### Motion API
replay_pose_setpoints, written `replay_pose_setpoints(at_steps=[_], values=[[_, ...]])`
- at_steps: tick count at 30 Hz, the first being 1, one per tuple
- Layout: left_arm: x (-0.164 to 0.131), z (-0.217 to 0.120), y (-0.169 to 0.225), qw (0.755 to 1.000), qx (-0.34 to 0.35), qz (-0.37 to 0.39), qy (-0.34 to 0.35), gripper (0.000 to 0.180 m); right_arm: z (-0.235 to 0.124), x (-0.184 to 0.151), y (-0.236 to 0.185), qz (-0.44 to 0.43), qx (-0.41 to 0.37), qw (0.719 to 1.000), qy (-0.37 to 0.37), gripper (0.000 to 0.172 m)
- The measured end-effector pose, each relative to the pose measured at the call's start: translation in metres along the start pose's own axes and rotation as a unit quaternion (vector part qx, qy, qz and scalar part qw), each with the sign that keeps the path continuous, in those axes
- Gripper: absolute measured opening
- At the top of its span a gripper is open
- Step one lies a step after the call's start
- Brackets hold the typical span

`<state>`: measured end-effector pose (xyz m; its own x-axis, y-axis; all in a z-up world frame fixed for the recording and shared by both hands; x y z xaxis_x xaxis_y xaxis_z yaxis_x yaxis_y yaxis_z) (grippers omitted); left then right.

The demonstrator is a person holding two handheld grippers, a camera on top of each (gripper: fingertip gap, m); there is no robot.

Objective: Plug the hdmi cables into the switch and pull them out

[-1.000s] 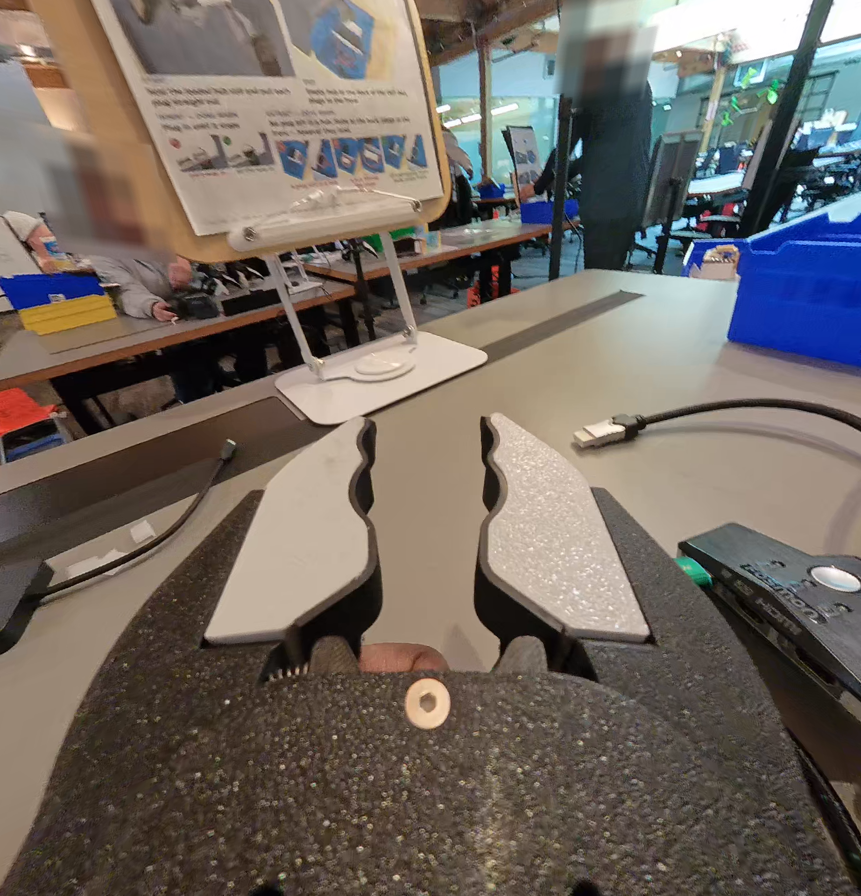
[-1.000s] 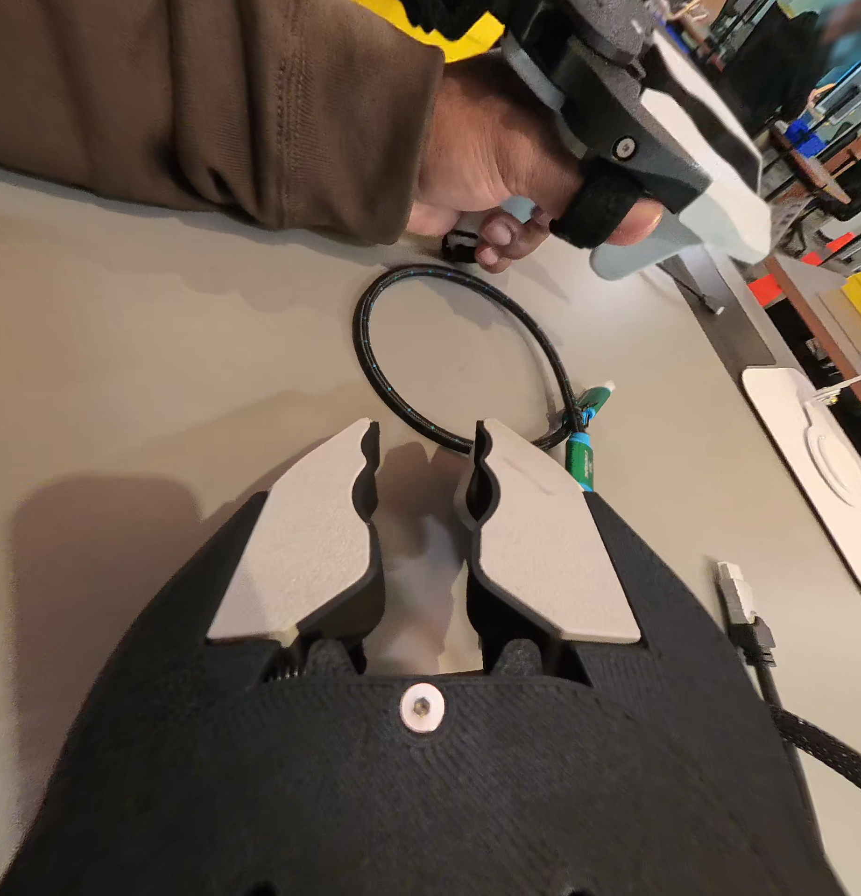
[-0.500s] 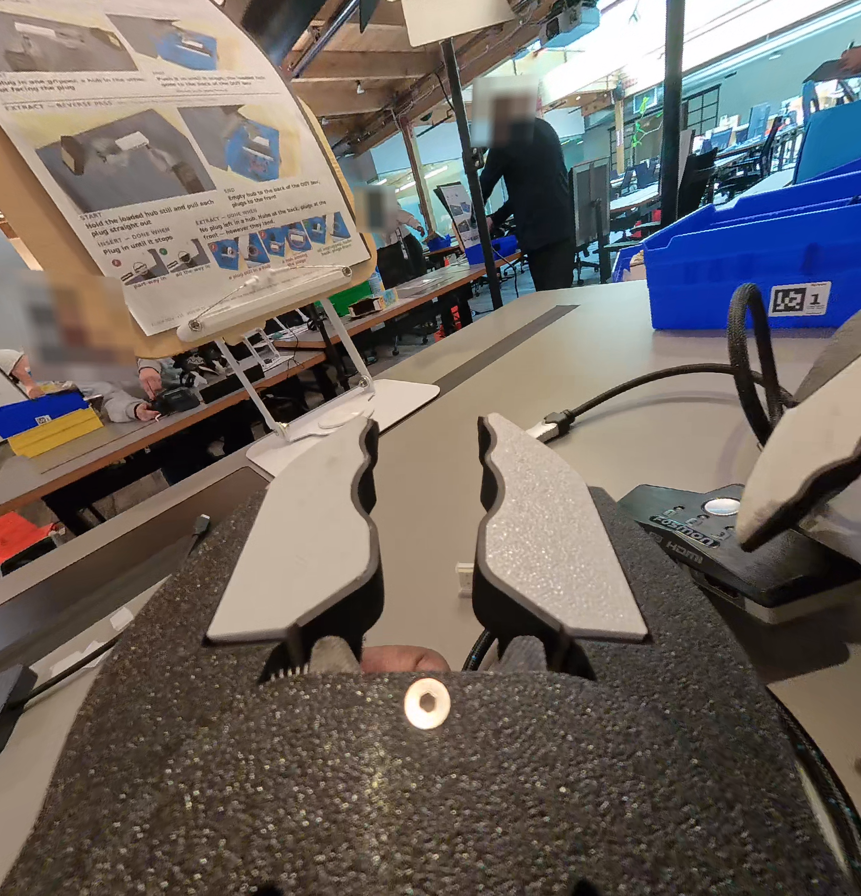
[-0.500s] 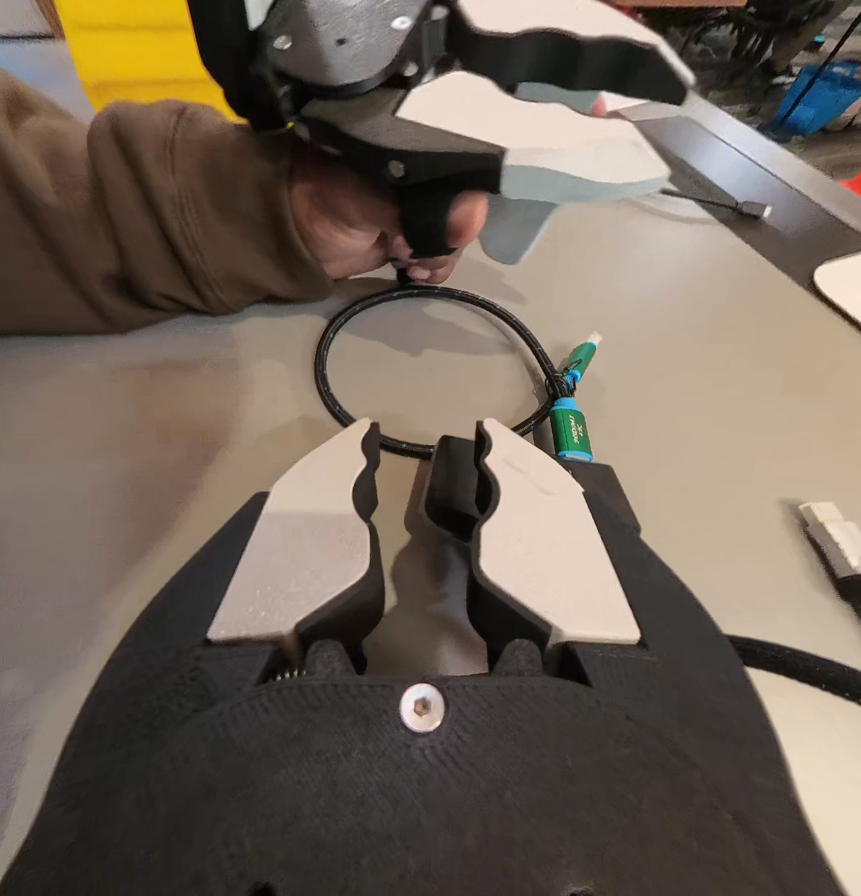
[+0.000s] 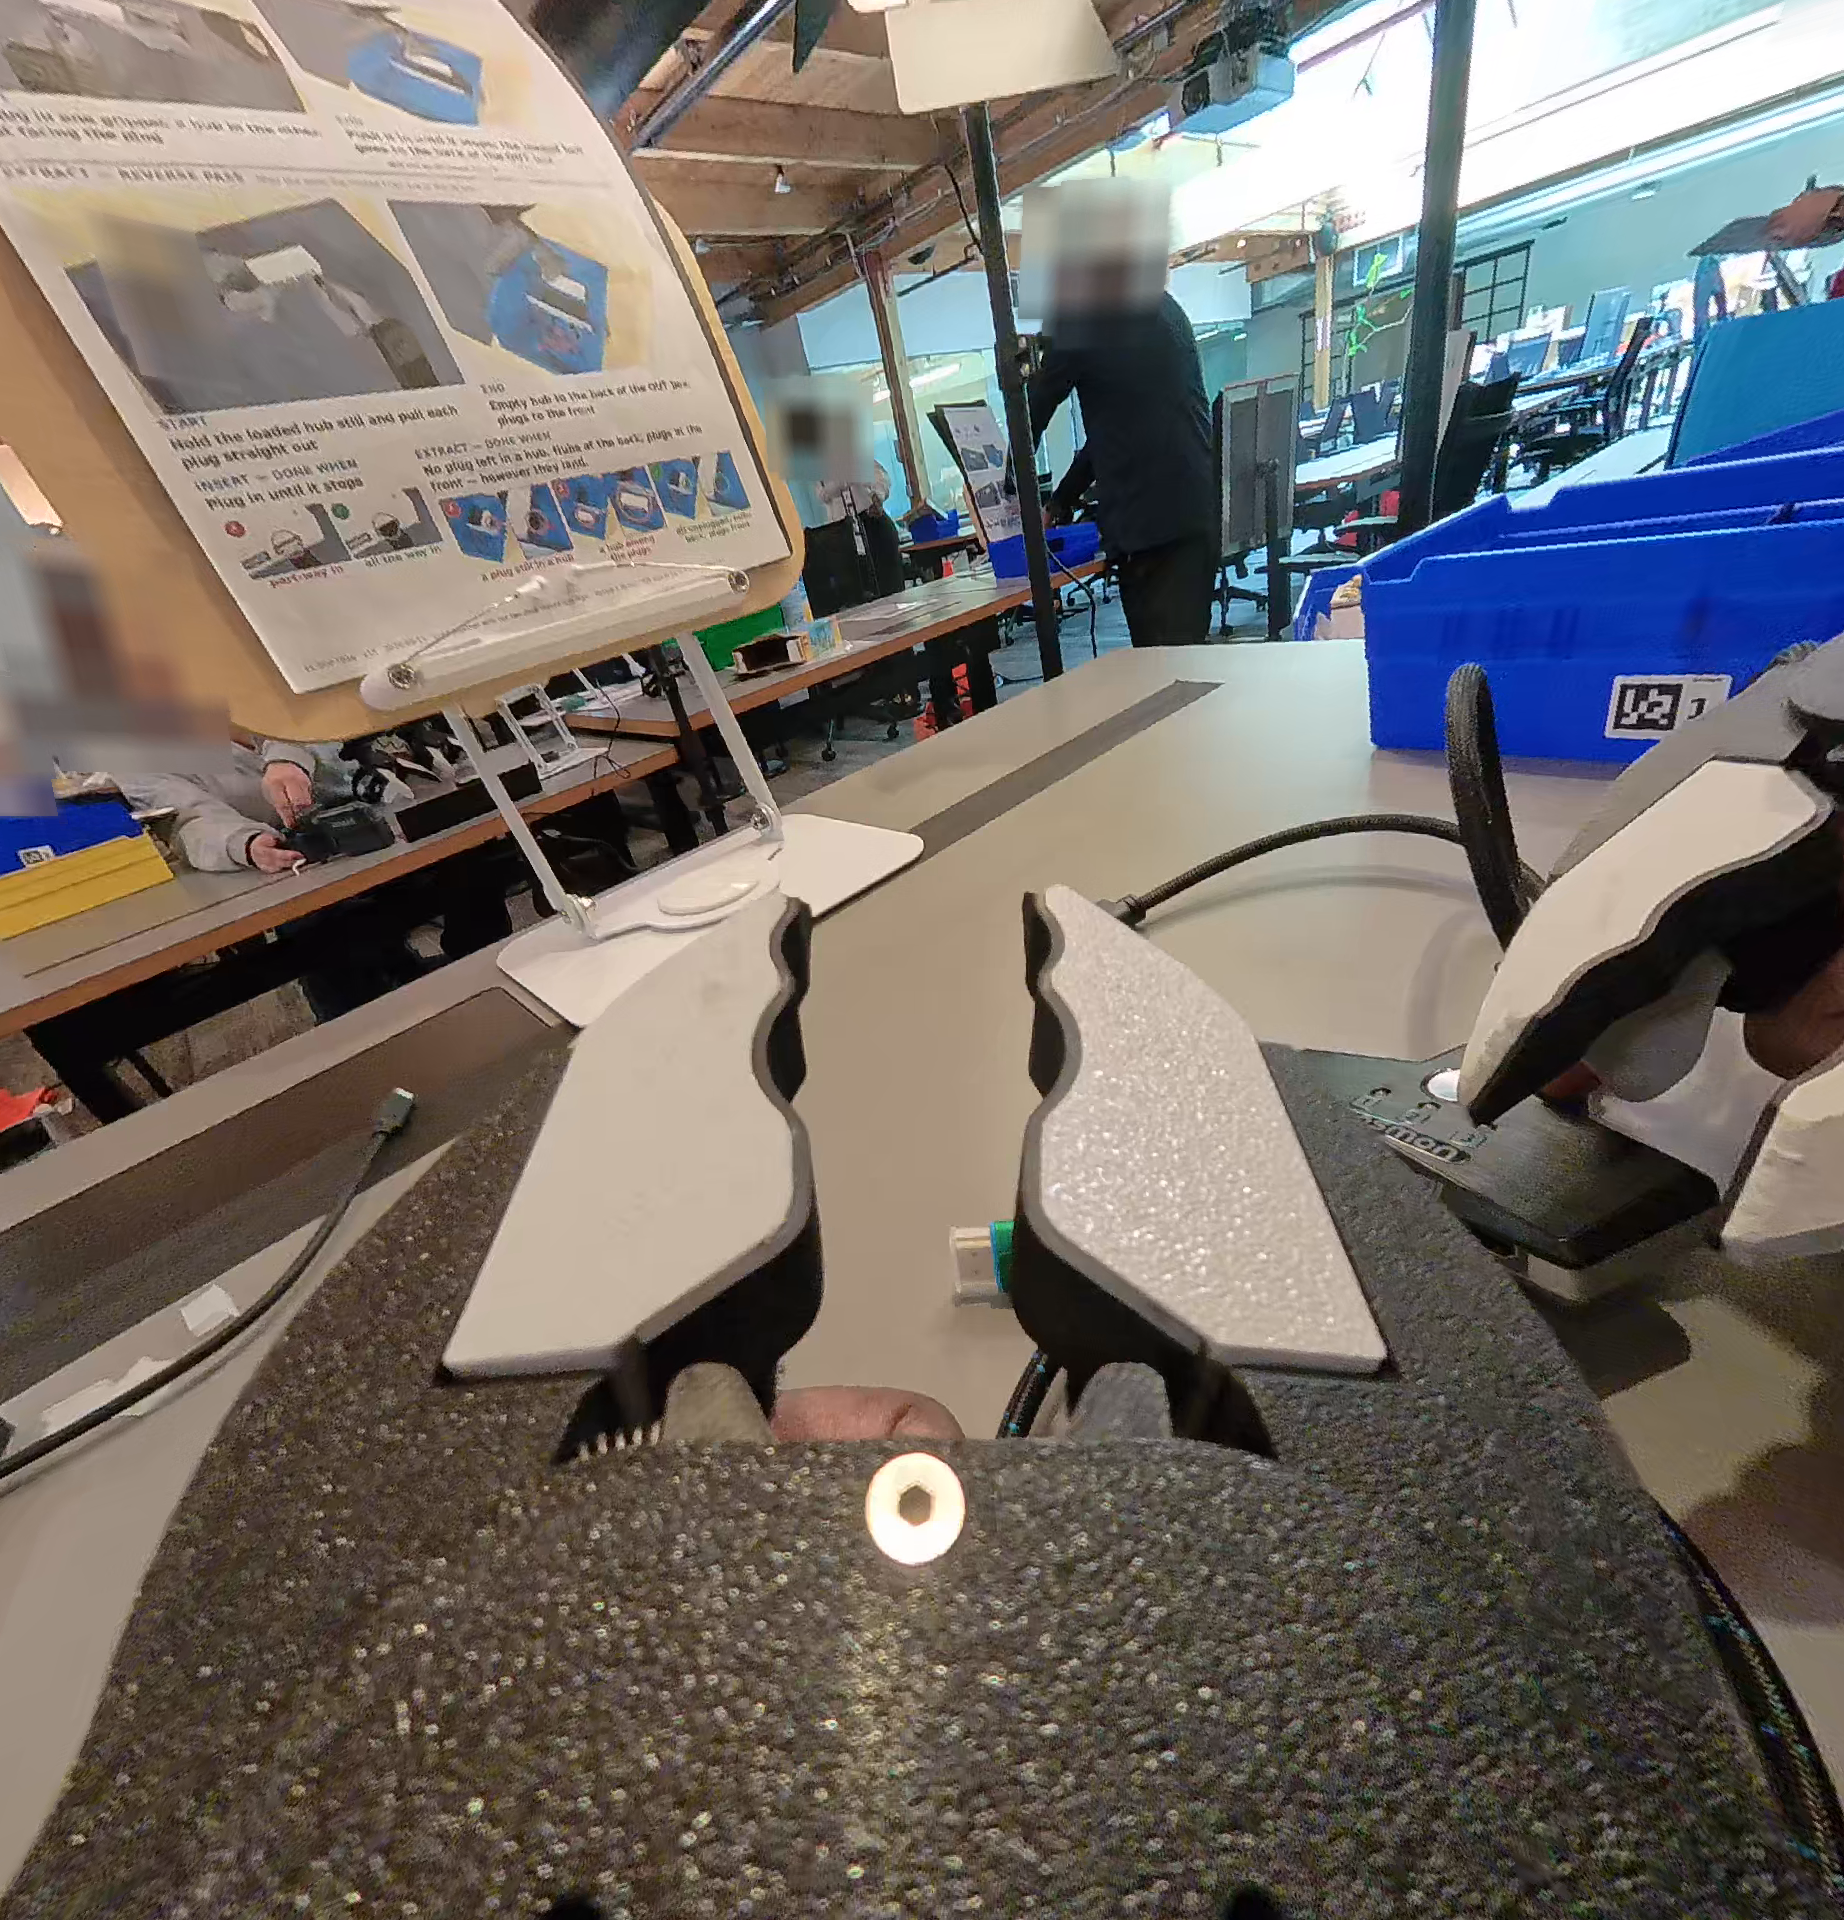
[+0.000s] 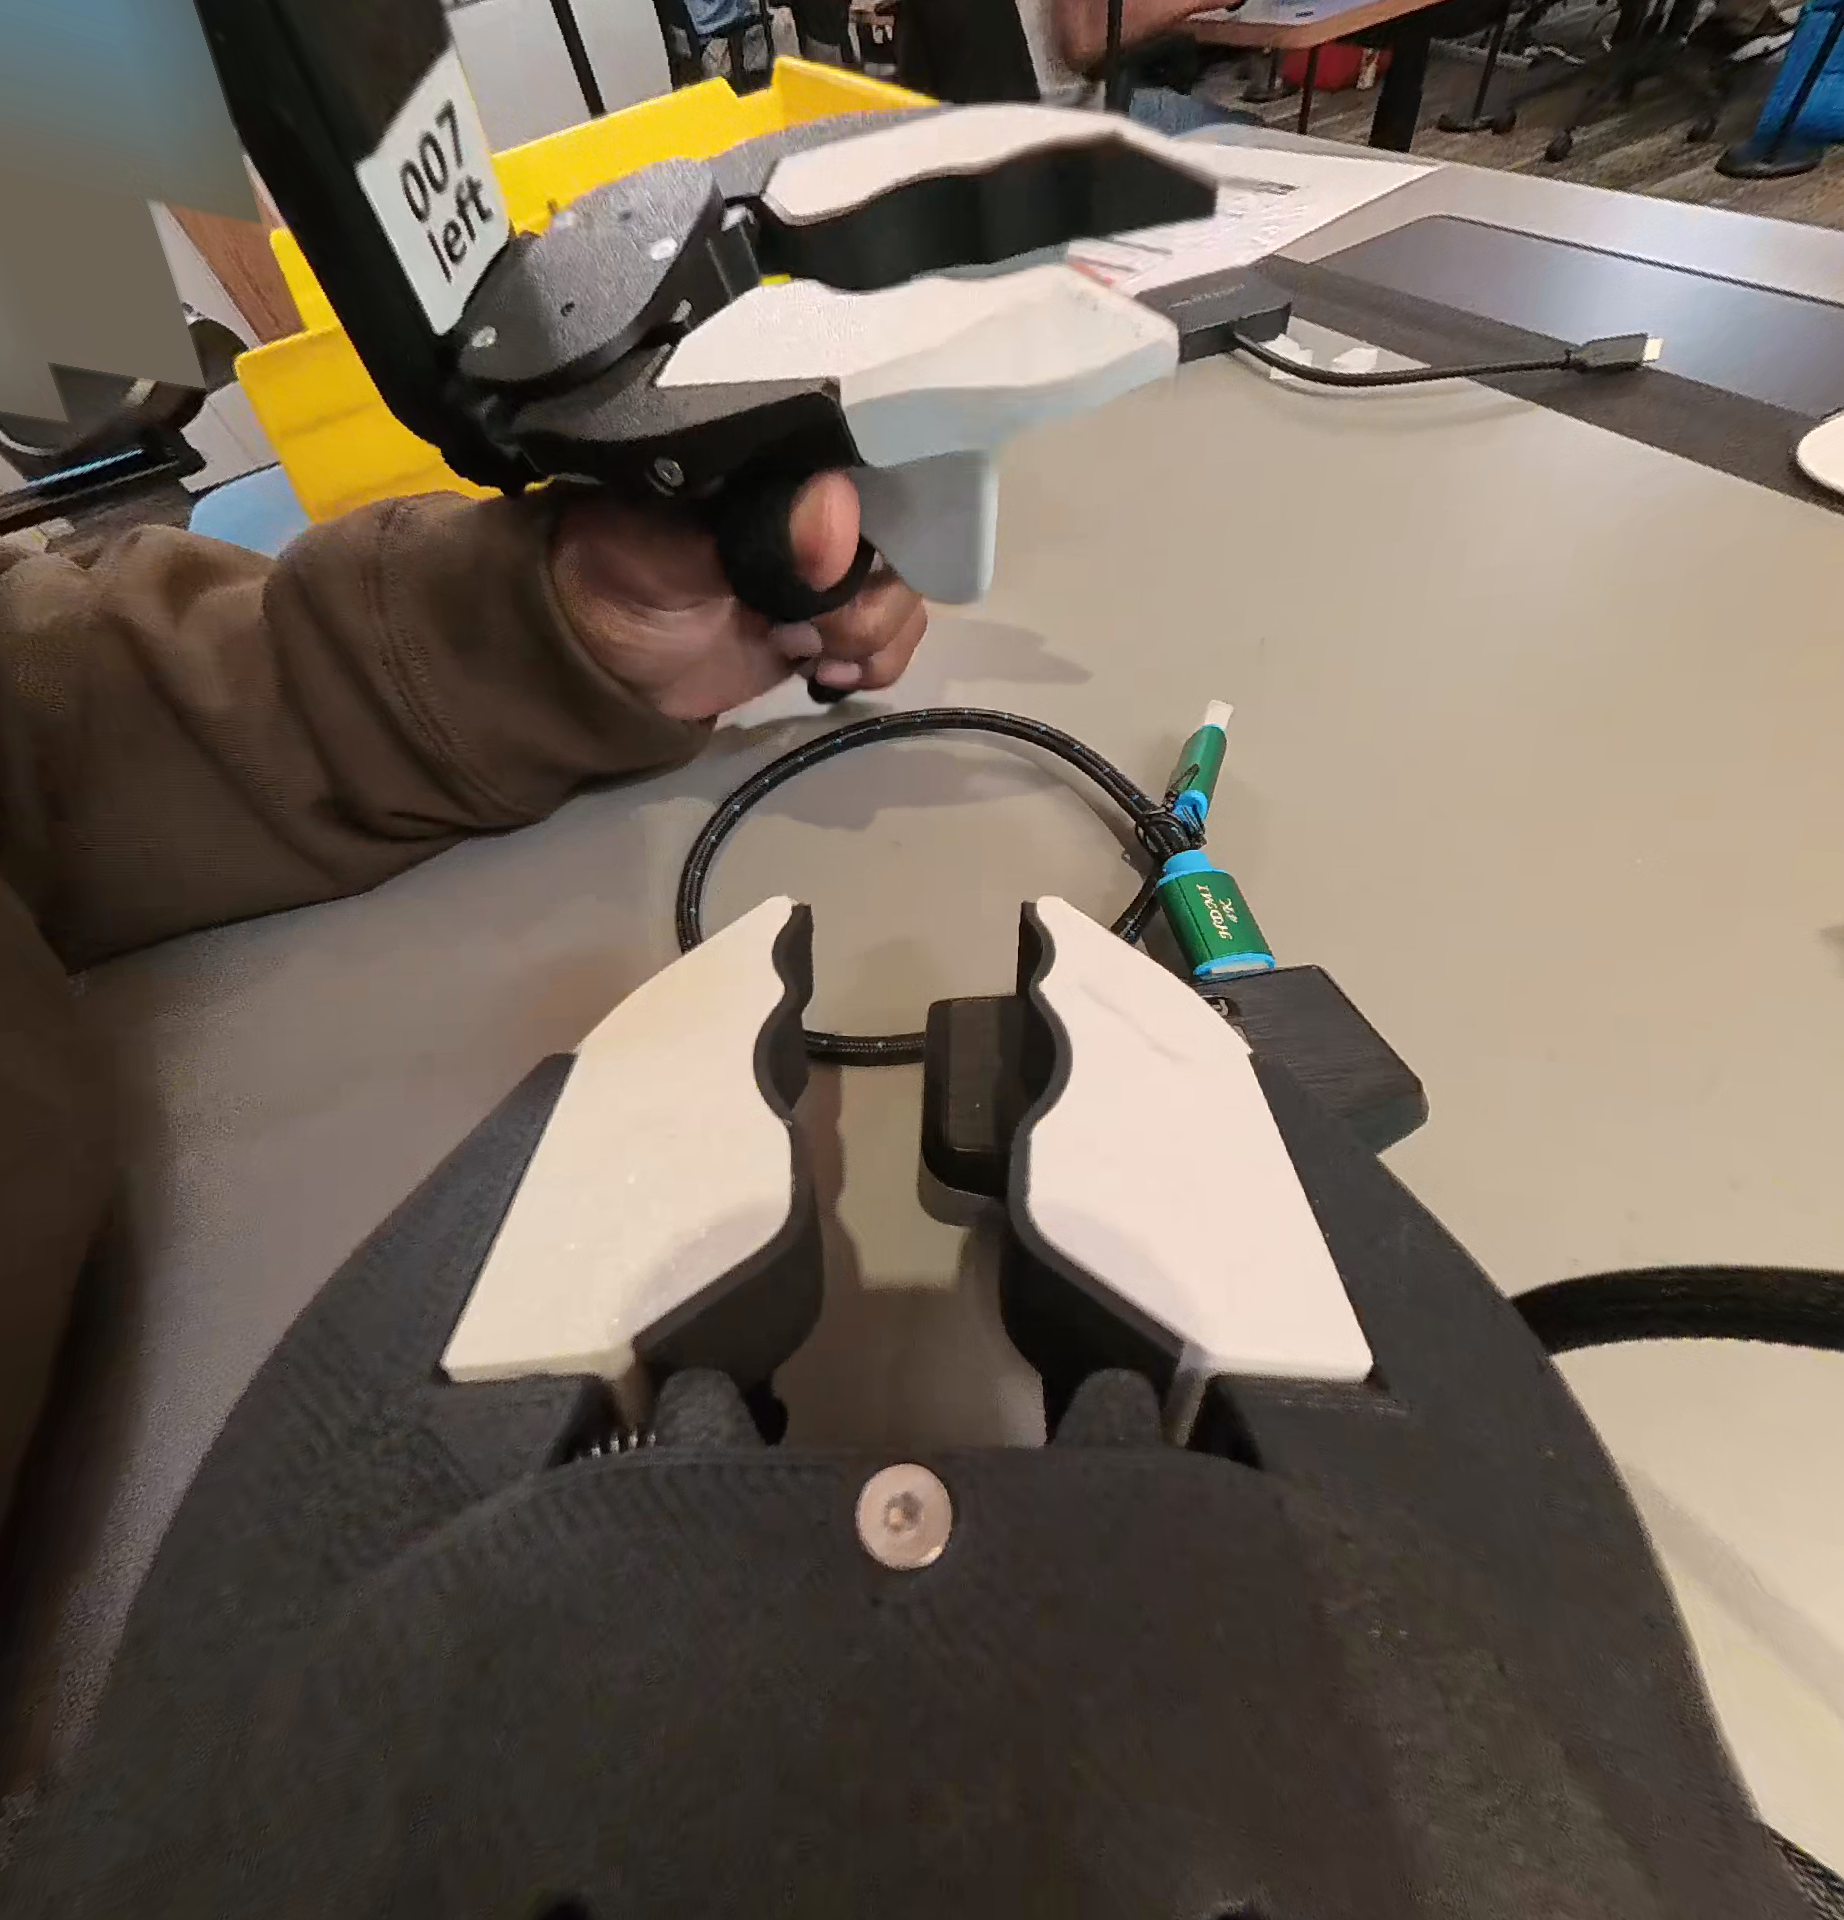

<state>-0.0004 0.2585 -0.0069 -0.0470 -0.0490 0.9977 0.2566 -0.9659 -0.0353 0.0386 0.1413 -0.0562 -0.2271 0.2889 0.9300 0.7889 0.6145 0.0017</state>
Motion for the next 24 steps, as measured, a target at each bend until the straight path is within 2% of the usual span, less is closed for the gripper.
replay_pose_setpoints(at_steps=[5,7,9,11,14,16,17,18,20,24], values=[[0.022,-0.012,-0.012,0.999,0.036,0.004,-0.005,0.04,-0.001,0.001,0.001,-0.002,-0.004,1.0,0.001,0.039],[0.038,-0.034,-0.028,0.992,0.119,-0.014,-0.047,0.041,-0.001,0.001,0.002,0.002,-0.006,1.0,0.002,0.039],[0.053,-0.076,-0.043,0.972,0.206,-0.017,-0.111,0.042,-0.004,0.001,0.004,0.004,-0.016,1.0,0.007,0.039],[0.066,-0.132,-0.068,0.935,0.297,0.019,-0.194,0.042,-0.006,0.0,0.004,0.005,-0.015,1.0,0.006,0.038],[0.071,-0.225,-0.121,0.853,0.396,0.007,-0.342,0.04,-0.006,0.0,0.003,0.008,-0.007,1.0,0.006,0.037],[0.047,-0.276,-0.152,0.792,0.409,-0.039,-0.452,0.023,-0.005,-0.001,0.003,0.008,-0.004,1.0,0.002,0.038],[0.028,-0.296,-0.162,0.758,0.399,-0.074,-0.51,0.024,-0.005,0.0,0.003,0.007,-0.004,1.0,0.003,0.038],[0.013,-0.31,-0.17,0.729,0.395,-0.099,-0.551,0.027,-0.006,0.0,0.003,0.006,-0.005,1.0,0.004,0.038],[-0.009,-0.324,-0.18,0.691,0.39,-0.115,-0.598,0.033,-0.006,0.0,0.002,0.002,-0.005,1.0,0.003,0.037],[-0.036,-0.338,-0.186,0.639,0.389,-0.116,-0.653,0.035,-0.005,-0.001,-0.001,-0.006,-0.003,1.0,-0.002,0.037]])
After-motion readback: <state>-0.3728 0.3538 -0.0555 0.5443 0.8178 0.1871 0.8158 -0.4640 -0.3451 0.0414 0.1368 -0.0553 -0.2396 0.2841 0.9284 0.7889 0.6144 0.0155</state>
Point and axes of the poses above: each gripper's, where its closed fingertips meet, z out along the fingers, x out of its top, y = z × x across the jaws, the point moved 3 cm from there along -z, back along the fingers, and after that the axes turned 10 degrees about -z, right-handed, at the moved point
